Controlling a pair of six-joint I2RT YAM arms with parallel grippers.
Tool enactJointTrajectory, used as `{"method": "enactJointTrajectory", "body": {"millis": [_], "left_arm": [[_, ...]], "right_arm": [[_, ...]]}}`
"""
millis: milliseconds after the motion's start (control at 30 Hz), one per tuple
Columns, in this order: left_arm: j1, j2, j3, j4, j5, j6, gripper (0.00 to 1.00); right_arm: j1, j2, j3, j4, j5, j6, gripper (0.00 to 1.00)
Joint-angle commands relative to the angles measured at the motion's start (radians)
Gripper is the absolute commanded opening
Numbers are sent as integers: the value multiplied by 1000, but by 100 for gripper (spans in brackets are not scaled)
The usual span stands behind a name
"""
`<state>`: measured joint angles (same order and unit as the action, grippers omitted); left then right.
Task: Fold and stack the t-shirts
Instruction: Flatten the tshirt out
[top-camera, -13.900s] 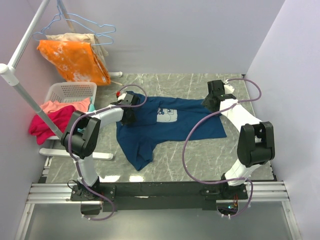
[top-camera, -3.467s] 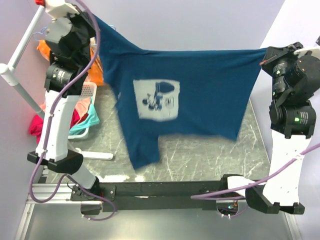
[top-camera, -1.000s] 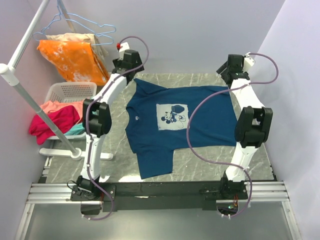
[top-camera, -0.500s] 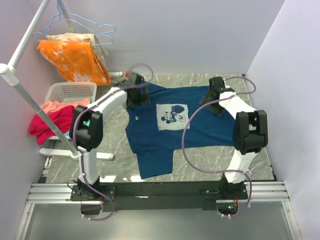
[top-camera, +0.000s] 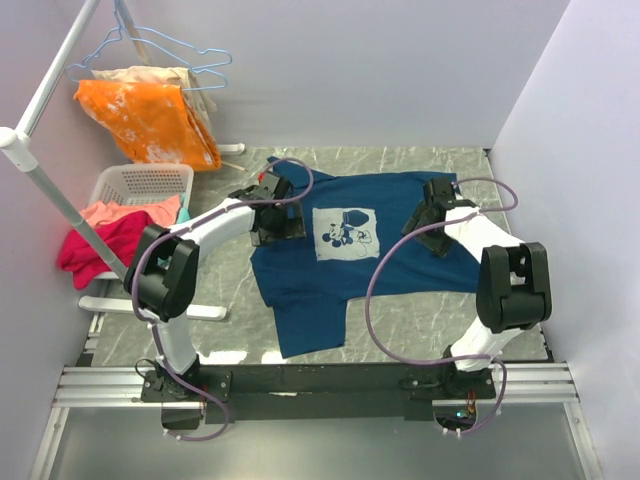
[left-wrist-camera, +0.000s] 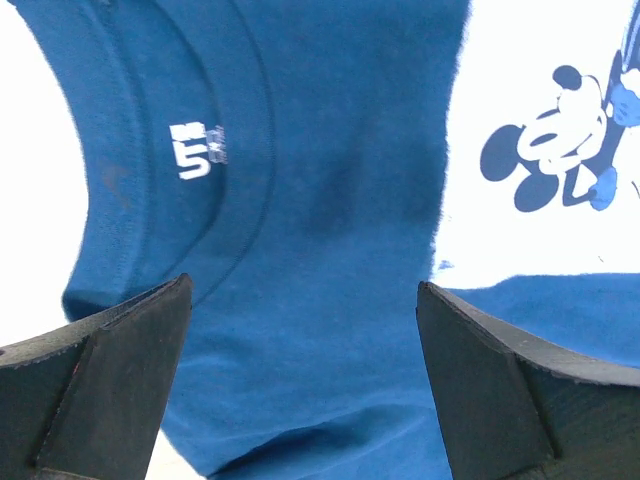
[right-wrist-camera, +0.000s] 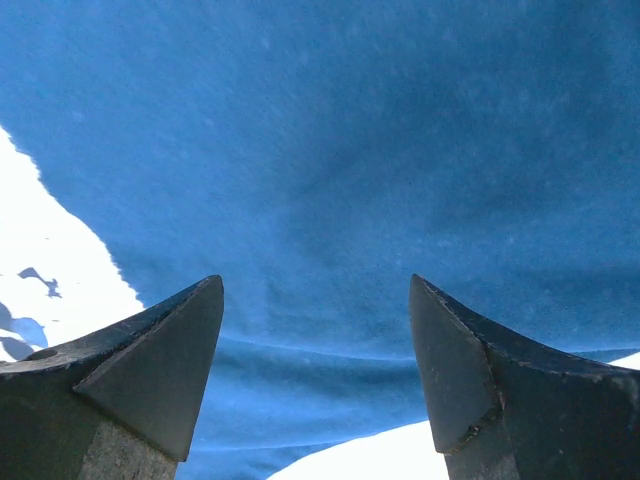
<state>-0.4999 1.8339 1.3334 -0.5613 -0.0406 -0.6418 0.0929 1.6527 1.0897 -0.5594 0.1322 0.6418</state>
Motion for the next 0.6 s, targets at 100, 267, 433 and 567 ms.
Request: {"method": "enactJointTrajectory", "body": {"millis": [100,267,433,567], "left_arm": [[-25,-2,-49,67,33,-56,99],[-32,21,-77,49,-7,-64,99],[-49,67,-76,-15,-76,-87,99],[-54,93,-69,-87,-125,-108,99]], "right_arm": [[-4,19,-39,58,-29,-8,81],[-5,45,-48,70,-37,-13,82],[-5,73,-53,75,-32,-14,80],[-5,76,-31,43,-26,-11,80]]}}
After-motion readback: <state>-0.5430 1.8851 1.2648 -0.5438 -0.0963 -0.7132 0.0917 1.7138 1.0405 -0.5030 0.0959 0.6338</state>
